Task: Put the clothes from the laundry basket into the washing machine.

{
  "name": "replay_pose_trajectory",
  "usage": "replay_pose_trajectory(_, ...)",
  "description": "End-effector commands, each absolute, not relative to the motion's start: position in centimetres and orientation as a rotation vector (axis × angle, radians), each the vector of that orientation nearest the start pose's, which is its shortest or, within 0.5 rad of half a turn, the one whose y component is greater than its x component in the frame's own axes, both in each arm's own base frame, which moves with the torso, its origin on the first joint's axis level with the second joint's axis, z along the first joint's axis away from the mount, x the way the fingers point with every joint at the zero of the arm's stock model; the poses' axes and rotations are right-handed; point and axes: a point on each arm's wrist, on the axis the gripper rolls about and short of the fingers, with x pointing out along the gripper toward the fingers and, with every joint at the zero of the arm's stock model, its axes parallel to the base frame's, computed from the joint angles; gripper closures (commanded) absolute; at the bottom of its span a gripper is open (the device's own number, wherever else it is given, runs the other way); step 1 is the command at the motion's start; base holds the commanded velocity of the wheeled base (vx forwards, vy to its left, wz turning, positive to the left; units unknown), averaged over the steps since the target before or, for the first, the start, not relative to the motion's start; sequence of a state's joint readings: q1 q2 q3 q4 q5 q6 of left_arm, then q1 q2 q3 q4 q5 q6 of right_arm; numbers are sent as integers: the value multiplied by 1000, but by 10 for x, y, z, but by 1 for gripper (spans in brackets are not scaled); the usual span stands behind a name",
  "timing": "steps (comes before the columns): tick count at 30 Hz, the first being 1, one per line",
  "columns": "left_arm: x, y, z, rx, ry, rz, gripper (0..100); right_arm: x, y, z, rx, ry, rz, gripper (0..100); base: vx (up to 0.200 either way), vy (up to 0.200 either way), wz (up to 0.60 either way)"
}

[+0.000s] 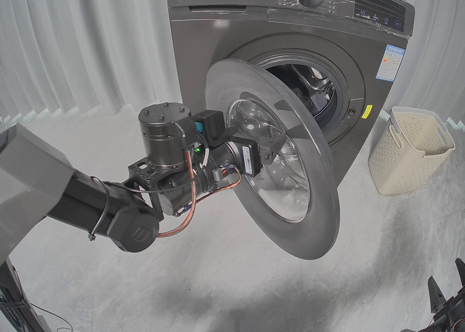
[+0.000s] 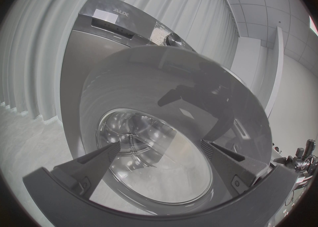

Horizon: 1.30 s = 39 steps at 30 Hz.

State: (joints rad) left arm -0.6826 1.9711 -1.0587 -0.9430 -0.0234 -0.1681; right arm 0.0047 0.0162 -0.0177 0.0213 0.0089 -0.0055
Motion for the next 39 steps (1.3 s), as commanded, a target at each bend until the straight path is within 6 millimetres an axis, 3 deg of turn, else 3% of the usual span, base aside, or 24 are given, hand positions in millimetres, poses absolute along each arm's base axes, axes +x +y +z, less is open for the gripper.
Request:
replay_pose_trajectory(1, 321, -261, 175, -173, 30, -703, 0, -23, 0, 76, -6, 23, 15, 0, 0, 0, 0)
replay_pose_trajectory(5, 333, -271, 170, -226, 26, -691, 0, -23, 0, 76, -6, 23, 14, 0, 0, 0, 0)
replay_pose_trajectory(10, 352, -275, 189, -330, -39, -625, 0, -23, 0, 76, -6, 23, 14, 0, 0, 0, 0)
replay_pose_trajectory(17, 343, -267, 184, -338, 8, -602, 0, -23, 0, 76, -6, 23, 15, 0, 0, 0, 0)
replay_pose_trajectory(25, 273, -217, 192, -295, 103, -607, 0, -23, 0, 76, -6, 23, 14, 0, 0, 0, 0)
replay_pose_trajectory(26, 254, -203, 195, -289, 110, -611, 0, -23, 0, 76, -6, 23, 14, 0, 0, 0, 0)
replay_pose_trajectory(28, 252, -201, 195, -287, 111, -611, 0, -23, 0, 76, -6, 23, 14, 0, 0, 0, 0)
replay_pose_trajectory(29, 218, -175, 197, -279, 120, -612, 0, -23, 0, 76, -6, 23, 14, 0, 0, 0, 0)
replay_pose_trajectory(30, 207, -166, 198, -276, 119, -611, 0, -23, 0, 76, -6, 23, 14, 0, 0, 0, 0)
replay_pose_trajectory(39, 130, -100, 189, -238, 70, -593, 0, -23, 0, 76, -6, 23, 14, 0, 0, 0, 0)
